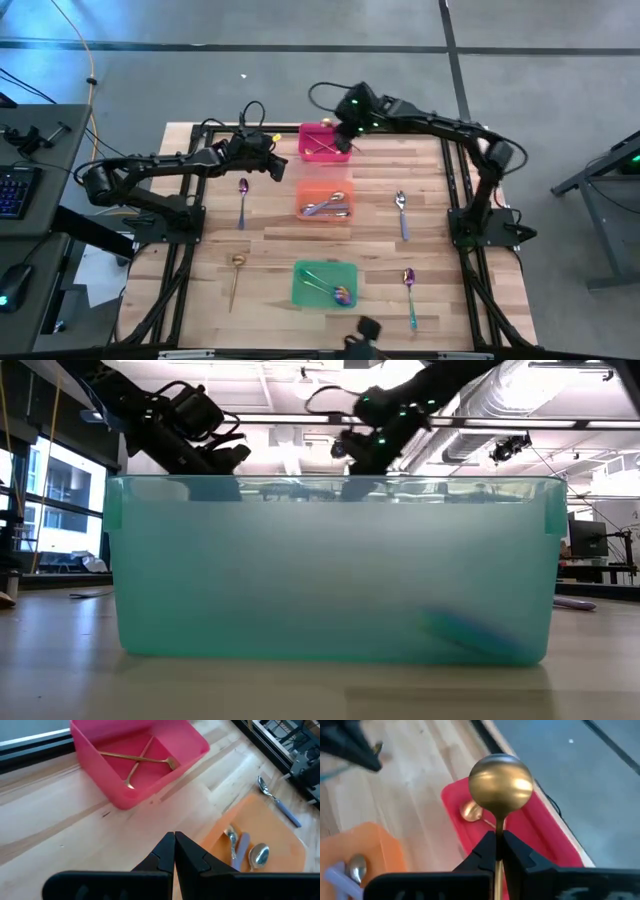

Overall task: Sort silverware by color (type)
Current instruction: Put the gold spoon into the red bin

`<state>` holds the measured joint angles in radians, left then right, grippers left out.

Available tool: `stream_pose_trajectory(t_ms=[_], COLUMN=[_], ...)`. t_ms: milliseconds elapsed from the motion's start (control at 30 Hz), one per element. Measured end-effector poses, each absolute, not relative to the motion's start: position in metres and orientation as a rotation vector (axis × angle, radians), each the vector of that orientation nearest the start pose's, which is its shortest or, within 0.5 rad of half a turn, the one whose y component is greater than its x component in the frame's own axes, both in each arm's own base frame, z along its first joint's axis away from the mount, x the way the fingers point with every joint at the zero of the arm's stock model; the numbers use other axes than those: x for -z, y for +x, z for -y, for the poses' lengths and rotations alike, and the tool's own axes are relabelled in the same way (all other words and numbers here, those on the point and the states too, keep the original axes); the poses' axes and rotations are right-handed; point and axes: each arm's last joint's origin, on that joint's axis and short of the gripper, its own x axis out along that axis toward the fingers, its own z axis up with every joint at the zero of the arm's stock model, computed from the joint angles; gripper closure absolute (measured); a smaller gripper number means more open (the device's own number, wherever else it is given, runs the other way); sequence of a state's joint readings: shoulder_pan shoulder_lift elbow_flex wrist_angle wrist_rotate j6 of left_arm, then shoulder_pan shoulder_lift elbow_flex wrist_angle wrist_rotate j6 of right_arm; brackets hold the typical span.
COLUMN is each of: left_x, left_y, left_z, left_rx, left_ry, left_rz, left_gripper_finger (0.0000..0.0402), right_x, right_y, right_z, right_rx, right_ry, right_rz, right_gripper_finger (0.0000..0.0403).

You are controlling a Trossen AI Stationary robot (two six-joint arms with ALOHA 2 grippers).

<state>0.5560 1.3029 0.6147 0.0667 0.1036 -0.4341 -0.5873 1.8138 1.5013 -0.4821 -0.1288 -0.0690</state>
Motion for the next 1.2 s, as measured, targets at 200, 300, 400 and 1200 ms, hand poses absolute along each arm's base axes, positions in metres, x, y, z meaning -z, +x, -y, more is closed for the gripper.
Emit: stream_pose_trajectory(t_ms=[200,300,400,1200], left_x=[-0.191,-0.191,-0.191,-0.191], left_y=[0.217,0.217,0.217,0.217], left_z=[-0.134,-0.134,-0.134,-0.134], left_rx=[-0.568,-0.57,-0.578,-0.599], left_ry=[-0.61,-0.609,-0.607,-0.624], left_rz=[-0.52,-0.52,-0.519,-0.501], left_gripper_finger=[0.0401,0.0401,0.0401,0.0401], right_x=[-0.251,-0.236,-0.224,-0.187], right_y=[0.378,0.392,0.402,0.415], right_z=[0.244,0.256,0.266,0.279], right_rx=[0.302,0.266,0.247,0.326], right_ry=[0.066,0.043,0.055,0.22], right_rz=[-0.893,-0.928,-0.924,-0.911], right_gripper_finger=[0.0403,0.0403,0.0403,0.0403])
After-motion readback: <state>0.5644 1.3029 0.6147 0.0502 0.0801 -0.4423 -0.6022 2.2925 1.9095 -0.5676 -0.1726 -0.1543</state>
